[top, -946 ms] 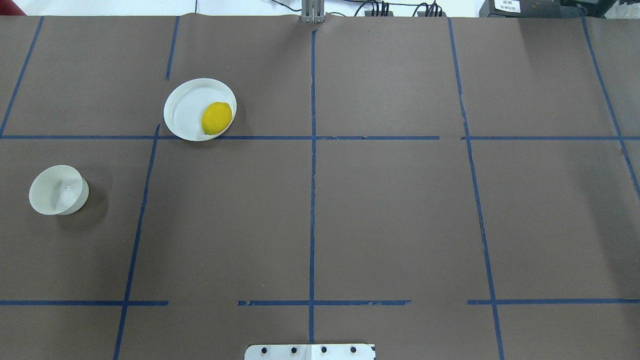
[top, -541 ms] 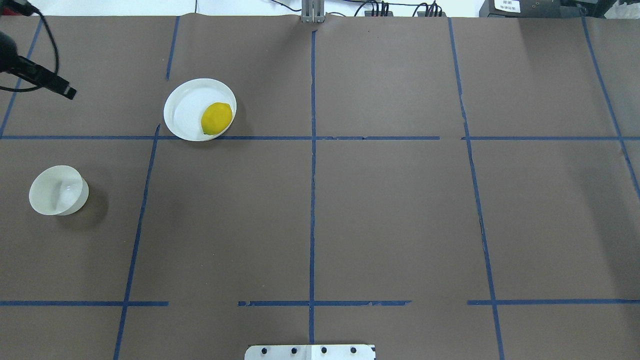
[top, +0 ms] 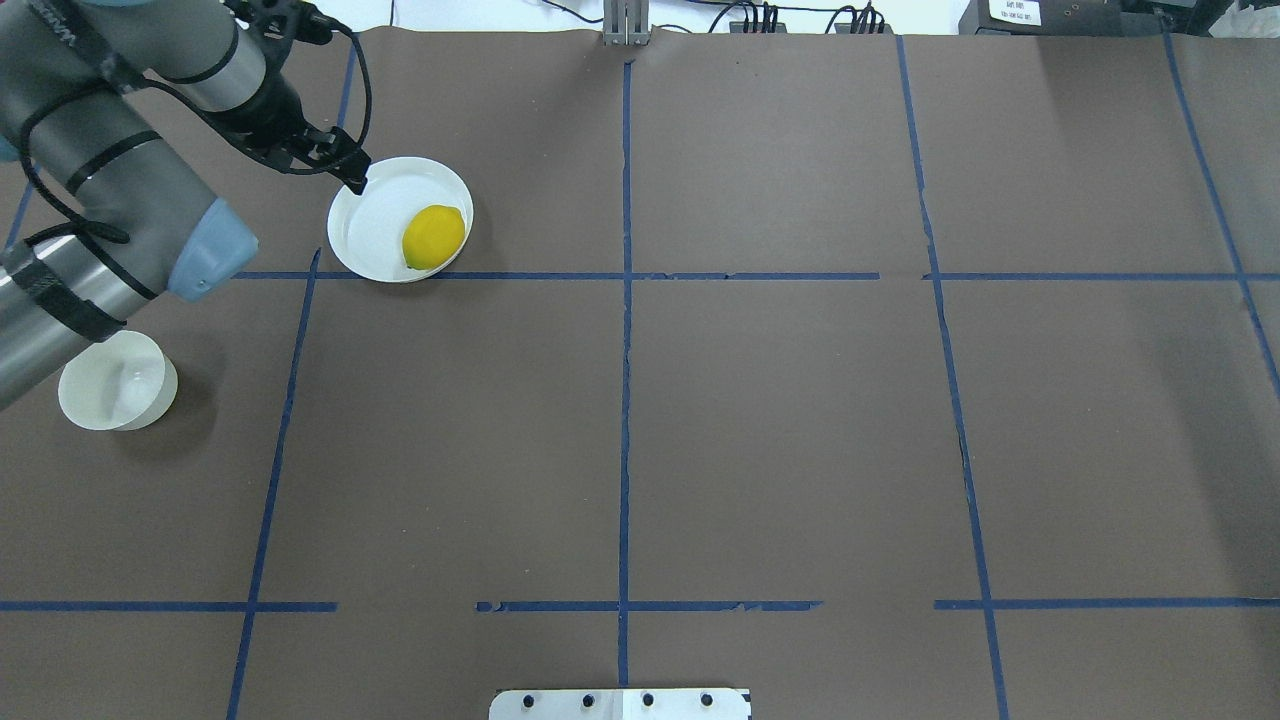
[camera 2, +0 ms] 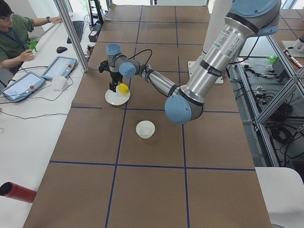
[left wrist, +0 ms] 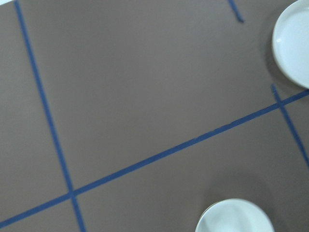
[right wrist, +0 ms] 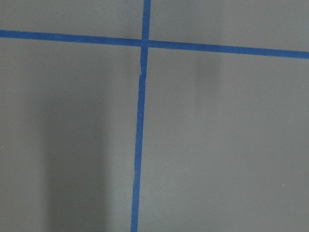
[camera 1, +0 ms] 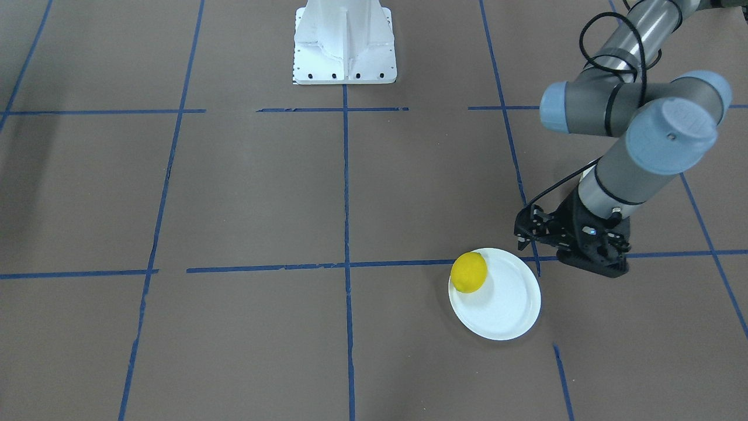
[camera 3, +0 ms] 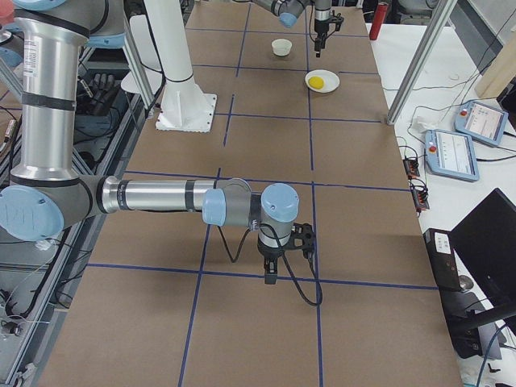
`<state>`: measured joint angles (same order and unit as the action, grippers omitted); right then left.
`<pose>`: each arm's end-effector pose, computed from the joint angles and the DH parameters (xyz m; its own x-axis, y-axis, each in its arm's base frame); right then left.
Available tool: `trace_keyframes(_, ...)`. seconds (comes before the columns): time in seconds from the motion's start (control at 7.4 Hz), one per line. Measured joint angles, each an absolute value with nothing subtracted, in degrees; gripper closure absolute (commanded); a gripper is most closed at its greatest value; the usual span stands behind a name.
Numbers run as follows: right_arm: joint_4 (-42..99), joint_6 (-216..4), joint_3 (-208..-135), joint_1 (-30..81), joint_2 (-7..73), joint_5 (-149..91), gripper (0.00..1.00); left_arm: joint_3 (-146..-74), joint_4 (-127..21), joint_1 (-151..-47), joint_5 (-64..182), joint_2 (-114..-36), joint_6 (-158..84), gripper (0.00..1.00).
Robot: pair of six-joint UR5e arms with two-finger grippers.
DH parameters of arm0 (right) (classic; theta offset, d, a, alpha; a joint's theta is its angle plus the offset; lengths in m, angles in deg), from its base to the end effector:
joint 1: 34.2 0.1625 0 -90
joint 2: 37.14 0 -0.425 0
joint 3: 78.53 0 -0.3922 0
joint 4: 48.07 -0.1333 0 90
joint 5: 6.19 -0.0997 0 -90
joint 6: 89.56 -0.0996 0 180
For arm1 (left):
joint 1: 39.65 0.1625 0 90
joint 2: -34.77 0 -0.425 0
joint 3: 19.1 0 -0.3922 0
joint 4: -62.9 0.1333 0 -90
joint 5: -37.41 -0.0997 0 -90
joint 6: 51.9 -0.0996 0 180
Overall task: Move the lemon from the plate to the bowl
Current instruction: 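Reach the left gripper over the yellow lemon on the white plate, then lower the left gripper and close it around the lemon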
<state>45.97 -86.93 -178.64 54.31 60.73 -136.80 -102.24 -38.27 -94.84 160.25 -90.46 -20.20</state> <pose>0.0572 -0.4326 0.6469 0.7574 -0.0452 0.6513 0.0608 0.9981 -0.0015 0.3462 -0.6368 0.3244 0.6506 0.3165 -0.6903 -0.1156 0.9397 0.3219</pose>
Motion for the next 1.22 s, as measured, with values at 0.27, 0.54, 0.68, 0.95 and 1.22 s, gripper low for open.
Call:
trace_keyframes(0.27, 46.0, -86.9, -178.6, 54.3, 60.8, -136.8, 0.00, -98.4, -43.1, -91.8, 157.2, -92.1, -16.2, 0.01)
trace_keyframes(0.54, 46.0, -86.9, -178.6, 54.3, 60.8, -136.8, 0.00, -94.2, -47.2, -90.0, 156.5, -93.9, -14.8, 0.01)
trace_keyframes(0.68, 46.0, -86.9, -178.6, 54.3, 60.8, -136.8, 0.00, -92.5, -49.5, -89.0, 156.0, -94.4, -14.4, 0.01)
trace_keyframes(0.95, 46.0, -86.9, -178.6, 54.3, 60.8, -136.8, 0.00, -90.3, -52.7, -87.5, 154.2, -94.7, -13.7, 0.01)
trace_keyframes(1.22, 46.0, -86.9, -178.6, 54.3, 60.8, -136.8, 0.00, -89.3, -53.5, -86.4, 153.6, -94.7, -13.5, 0.02)
